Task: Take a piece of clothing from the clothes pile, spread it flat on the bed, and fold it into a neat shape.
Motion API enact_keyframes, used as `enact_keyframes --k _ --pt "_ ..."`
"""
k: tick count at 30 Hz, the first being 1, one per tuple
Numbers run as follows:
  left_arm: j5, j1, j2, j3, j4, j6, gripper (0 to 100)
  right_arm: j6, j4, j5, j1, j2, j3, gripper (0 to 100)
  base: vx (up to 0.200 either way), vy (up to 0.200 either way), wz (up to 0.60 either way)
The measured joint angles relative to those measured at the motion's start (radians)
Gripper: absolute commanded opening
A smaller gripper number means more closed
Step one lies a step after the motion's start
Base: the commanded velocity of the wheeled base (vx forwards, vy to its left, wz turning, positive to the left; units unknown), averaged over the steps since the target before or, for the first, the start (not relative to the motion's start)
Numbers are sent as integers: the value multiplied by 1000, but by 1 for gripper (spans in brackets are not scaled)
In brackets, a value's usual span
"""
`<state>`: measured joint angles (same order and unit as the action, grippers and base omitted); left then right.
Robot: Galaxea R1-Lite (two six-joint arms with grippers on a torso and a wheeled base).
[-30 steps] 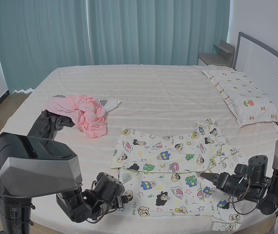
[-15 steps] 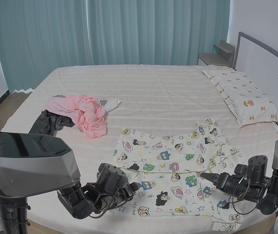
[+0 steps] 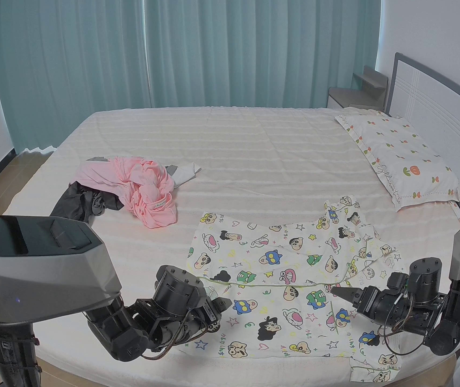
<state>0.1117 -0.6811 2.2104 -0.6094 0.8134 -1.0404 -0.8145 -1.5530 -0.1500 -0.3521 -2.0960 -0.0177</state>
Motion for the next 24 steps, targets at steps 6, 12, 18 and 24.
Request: enact_keyframes --k 6,12,18,24 --pt "1 -24 35 -46 -2 3 100 4 0 1 0 -1 0 100 0 0 0" --pt "19 -37 63 -91 1 3 100 12 0 3 0 -1 0 100 0 0 0" --pt "158 -35 114 -137 6 10 100 12 0 3 1 -1 0 100 0 0 0" --pt "167 -18 144 -174 11 3 100 12 0 3 0 -1 0 100 0 0 0"
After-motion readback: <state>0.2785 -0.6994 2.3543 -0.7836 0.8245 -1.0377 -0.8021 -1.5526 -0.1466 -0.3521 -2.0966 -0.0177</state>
